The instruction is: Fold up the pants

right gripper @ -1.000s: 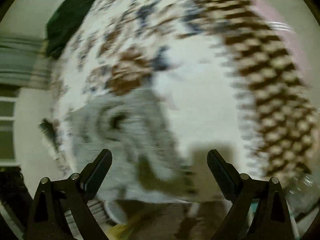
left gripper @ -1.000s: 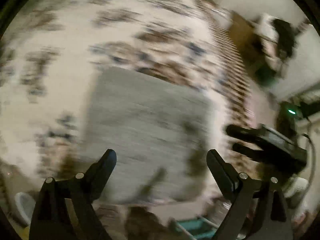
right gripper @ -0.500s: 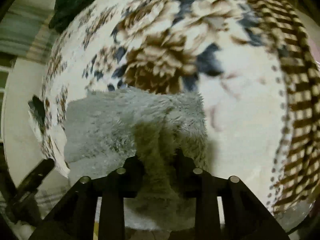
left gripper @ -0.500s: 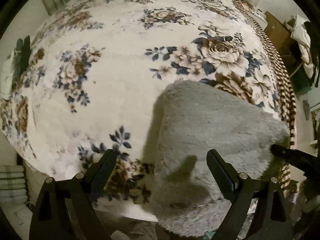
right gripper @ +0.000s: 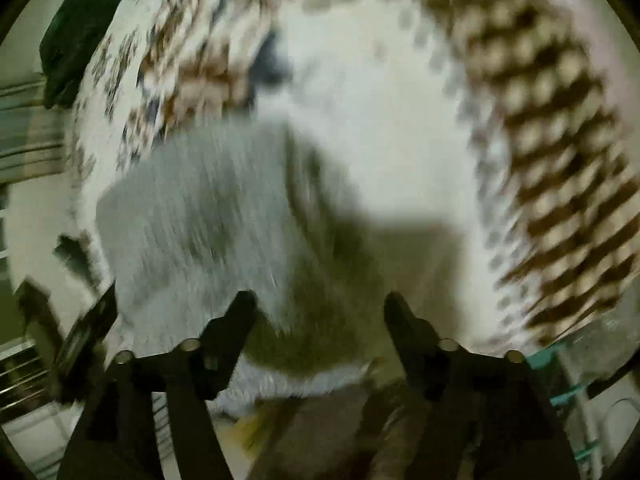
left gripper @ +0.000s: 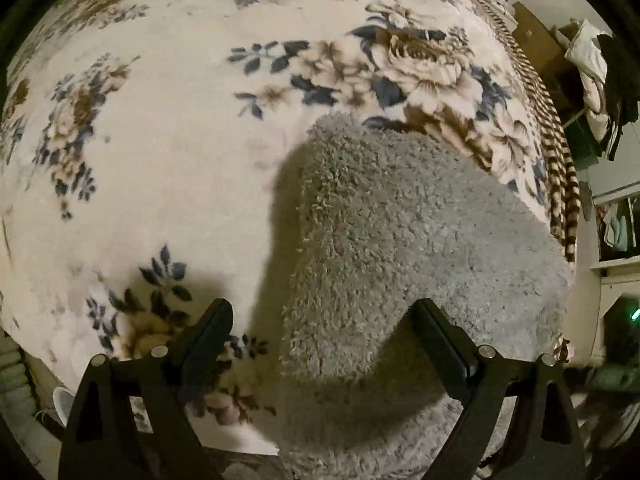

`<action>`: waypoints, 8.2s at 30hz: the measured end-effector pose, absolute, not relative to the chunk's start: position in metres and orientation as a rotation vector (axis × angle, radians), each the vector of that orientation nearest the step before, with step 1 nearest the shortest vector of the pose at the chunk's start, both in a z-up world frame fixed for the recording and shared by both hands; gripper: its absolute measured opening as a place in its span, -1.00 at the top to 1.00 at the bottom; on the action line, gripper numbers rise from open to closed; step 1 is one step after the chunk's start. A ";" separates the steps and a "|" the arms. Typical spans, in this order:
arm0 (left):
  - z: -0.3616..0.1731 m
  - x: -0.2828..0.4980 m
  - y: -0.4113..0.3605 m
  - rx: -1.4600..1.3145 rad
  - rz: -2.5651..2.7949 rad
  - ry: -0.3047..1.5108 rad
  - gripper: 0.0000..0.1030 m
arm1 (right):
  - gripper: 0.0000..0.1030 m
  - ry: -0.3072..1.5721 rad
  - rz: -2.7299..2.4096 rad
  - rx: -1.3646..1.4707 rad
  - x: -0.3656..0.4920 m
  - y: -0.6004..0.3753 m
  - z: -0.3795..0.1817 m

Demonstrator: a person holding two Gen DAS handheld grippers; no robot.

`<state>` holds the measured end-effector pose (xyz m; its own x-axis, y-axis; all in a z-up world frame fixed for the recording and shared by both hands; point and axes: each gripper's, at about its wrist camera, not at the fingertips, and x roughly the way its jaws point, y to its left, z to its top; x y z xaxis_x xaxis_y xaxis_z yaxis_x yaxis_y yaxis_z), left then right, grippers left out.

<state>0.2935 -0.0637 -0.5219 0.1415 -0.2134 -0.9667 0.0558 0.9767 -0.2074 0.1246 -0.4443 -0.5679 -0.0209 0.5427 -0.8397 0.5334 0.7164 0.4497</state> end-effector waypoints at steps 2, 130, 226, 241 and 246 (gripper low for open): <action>-0.527 0.296 -0.062 -0.127 -0.190 1.426 -0.82 | -0.39 1.740 -0.043 0.818 0.108 -0.440 -0.588; -0.534 0.258 -0.092 -0.107 -0.300 1.433 -0.97 | 0.20 1.500 0.209 0.701 0.216 -0.361 -0.552; -0.580 0.651 0.015 -0.632 -0.518 1.298 -0.50 | -0.03 1.221 0.300 0.880 0.507 -0.397 -0.632; -0.449 0.565 -0.011 -0.059 -0.123 1.134 -0.78 | -0.86 1.119 -0.184 0.207 0.460 -0.339 -0.451; -0.403 0.535 -0.028 -0.028 -0.086 1.101 -0.78 | -0.86 1.085 -0.230 0.169 0.453 -0.321 -0.376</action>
